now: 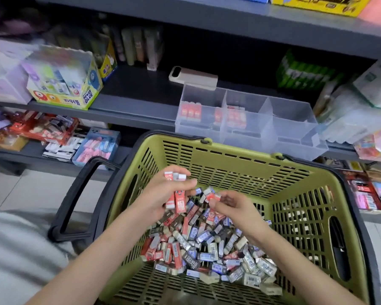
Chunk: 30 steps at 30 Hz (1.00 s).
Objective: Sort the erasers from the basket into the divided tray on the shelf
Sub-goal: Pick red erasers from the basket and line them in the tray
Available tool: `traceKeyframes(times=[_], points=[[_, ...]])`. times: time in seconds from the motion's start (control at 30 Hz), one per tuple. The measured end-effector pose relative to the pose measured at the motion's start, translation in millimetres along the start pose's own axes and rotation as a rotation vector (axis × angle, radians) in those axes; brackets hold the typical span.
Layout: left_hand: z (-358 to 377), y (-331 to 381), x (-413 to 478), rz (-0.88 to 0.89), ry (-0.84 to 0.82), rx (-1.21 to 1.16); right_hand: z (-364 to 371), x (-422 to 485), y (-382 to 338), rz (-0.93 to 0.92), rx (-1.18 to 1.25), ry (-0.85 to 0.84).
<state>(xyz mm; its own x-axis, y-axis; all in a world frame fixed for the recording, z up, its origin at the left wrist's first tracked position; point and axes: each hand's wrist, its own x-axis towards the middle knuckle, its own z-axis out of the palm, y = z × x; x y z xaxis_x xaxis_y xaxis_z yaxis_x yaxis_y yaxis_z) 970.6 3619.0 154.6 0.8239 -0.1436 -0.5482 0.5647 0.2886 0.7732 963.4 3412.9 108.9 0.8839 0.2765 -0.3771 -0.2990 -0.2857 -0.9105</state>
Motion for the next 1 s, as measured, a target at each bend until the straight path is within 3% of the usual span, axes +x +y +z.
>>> traceKeyframes(times=[0.27, 0.4, 0.53, 0.63, 0.8, 1.0], points=[[34.8, 20.3, 2.9, 0.174, -0.175, 0.048, -5.1, -14.5, -82.3, -0.202, 0.059, 0.074], [38.6, 34.8, 8.9, 0.168, -0.217, -0.079, -14.7, -14.5, -99.9, -0.186, 0.252, -0.004], [43.2, 46.5, 13.4, 0.142, -0.247, -0.142, -22.3, -0.2, -110.4, -0.125, 0.342, 0.028], [38.7, 58.7, 19.6, 0.162, -0.220, -0.221, -27.8, 18.9, -128.7, -0.180, 0.251, 0.085], [9.9, 85.8, 34.3, 0.300, -0.131, -0.411, -43.2, 75.1, -168.2, -0.356, 0.149, 0.320], [-11.5, 111.9, 52.3, 0.406, -0.135, -0.340, -73.7, 134.4, -183.0, -0.347, -0.126, 0.554]])
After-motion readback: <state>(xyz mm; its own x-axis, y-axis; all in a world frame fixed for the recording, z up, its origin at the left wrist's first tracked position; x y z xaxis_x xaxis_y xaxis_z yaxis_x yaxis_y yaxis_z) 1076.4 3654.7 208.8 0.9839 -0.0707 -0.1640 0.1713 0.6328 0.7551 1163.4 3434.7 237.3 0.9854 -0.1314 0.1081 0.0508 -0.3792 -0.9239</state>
